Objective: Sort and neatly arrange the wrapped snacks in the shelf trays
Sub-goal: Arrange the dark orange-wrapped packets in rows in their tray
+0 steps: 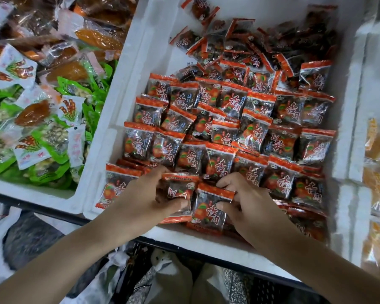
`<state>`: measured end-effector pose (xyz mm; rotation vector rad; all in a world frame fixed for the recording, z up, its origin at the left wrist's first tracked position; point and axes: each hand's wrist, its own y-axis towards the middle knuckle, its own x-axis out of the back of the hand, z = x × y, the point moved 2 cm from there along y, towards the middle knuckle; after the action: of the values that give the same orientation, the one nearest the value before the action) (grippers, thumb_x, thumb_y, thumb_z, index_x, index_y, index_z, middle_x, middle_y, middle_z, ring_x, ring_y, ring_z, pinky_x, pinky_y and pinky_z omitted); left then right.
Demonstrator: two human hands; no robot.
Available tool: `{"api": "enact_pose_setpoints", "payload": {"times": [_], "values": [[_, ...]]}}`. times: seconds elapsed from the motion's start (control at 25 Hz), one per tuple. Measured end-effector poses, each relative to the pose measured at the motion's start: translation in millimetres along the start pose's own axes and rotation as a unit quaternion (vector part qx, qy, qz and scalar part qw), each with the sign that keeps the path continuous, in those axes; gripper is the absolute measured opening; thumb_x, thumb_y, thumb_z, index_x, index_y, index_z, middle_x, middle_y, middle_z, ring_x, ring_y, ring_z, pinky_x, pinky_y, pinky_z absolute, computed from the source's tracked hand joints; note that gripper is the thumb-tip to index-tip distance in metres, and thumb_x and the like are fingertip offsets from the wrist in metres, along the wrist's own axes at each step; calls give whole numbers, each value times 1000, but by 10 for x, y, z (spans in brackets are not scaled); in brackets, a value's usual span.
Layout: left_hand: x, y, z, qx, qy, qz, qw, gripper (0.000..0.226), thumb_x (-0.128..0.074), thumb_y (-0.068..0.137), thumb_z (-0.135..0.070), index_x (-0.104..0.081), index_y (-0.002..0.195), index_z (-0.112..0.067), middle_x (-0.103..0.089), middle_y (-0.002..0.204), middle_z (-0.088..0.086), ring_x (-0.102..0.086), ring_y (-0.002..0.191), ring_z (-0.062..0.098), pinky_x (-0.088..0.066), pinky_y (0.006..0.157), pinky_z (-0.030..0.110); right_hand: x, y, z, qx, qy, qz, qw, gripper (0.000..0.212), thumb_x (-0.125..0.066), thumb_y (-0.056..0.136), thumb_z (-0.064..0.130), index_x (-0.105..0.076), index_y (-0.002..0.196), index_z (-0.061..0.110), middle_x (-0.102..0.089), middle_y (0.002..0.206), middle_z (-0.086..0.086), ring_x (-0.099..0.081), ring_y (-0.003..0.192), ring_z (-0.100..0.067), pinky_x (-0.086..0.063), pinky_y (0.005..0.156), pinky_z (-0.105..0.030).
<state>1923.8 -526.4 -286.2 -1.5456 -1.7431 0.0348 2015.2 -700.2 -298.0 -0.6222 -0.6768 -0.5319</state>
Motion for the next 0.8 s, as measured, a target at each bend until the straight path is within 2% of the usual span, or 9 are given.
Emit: {"api": "enact_pose_setpoints", "payload": {"times": [0.12, 0.2, 0.28, 0.36, 0.4, 0.52, 0.64, 0.76, 0.8], "values": [[3, -4, 24, 9, -37, -4, 999, 37, -72, 78, -34, -46, 102, -40, -61, 89, -16, -61, 86, -3, -51, 80, 18, -22, 21, 0, 64, -112, -29, 991, 33, -45, 96, 37, -38, 127, 32, -38, 118, 15, -39, 111, -2, -28, 80, -15], [25, -27, -7, 6, -45, 5, 999, 30, -73, 79, -24, -49, 91, -37, -63, 77, -14, -60, 79, -10, -48, 69, 13, 11, 44, 34, 83, -77, -34, 993, 42, -48, 94, 37, -34, 133, 33, -33, 119, 20, -33, 112, 5, -23, 84, -5], [71, -20, -56, -21, -12, 35, 999, 23, -71, 80, -21, -57, 91, -35, -67, 82, -16, -62, 77, -3, -45, 64, 15, 60, 48, 123, 96, 27, -26, 995, 53, -50, 90, 43, -24, 137, 44, -32, 118, 29, -39, 105, 11, -29, 83, 0], [139, -12, -111, -38, 20, 61, 997, 25, -70, 79, -19, -64, 99, -35, -69, 86, -16, -64, 79, 2, -48, 67, 20, 83, 66, 220, 126, 66, -5, 990, 56, -51, 86, 48, -24, 136, 50, -41, 119, 30, -47, 99, 10, -39, 82, -6], [178, -5, -143, -42, 24, 68, 997, 26, -71, 79, -19, -65, 100, -33, -70, 86, -15, -65, 78, 5, -50, 68, 22, 75, 79, 248, 144, 64, -1, 988, 51, -52, 85, 49, -33, 133, 47, -50, 115, 27, -52, 93, 7, -44, 78, -12], [294, 19, -213, -46, 7, 47, 998, 28, -76, 74, -21, -62, 96, -31, -68, 79, -18, -64, 71, 2, -46, 60, 9, 56, 129, 266, 116, 106, 0, 988, 26, -58, 82, 46, -56, 101, 27, -67, 86, 12, -62, 73, 0, -52, 65, -24], [403, 36, -222, -34, -67, 7, 997, 28, -77, 71, -26, -62, 93, -29, -67, 84, -28, -64, 77, -8, -45, 66, 4, 49, 119, 267, 79, 136, 50, 986, 16, -65, 81, 40, -56, 92, 33, -66, 86, 16, -61, 79, 5, -49, 65, -14], [392, 49, -234, -60, -39, 45, 996, 19, -75, 74, -25, -65, 90, -28, -72, 86, -13, -67, 78, 0, -52, 75, 20, 87, 118, 290, 71, 170, 40, 982, 39, -66, 78, 41, -41, 108, 40, -58, 97, 20, -57, 89, 8, -47, 74, -12], [362, 52, -228, -62, -31, 62, 996, 19, -74, 76, -23, -66, 93, -26, -73, 86, -8, -68, 76, 3, -54, 74, 23, 83, 132, 288, 78, 166, 29, 983, 38, -66, 77, 42, -42, 106, 39, -57, 96, 21, -56, 89, 8, -45, 73, -10]]}}
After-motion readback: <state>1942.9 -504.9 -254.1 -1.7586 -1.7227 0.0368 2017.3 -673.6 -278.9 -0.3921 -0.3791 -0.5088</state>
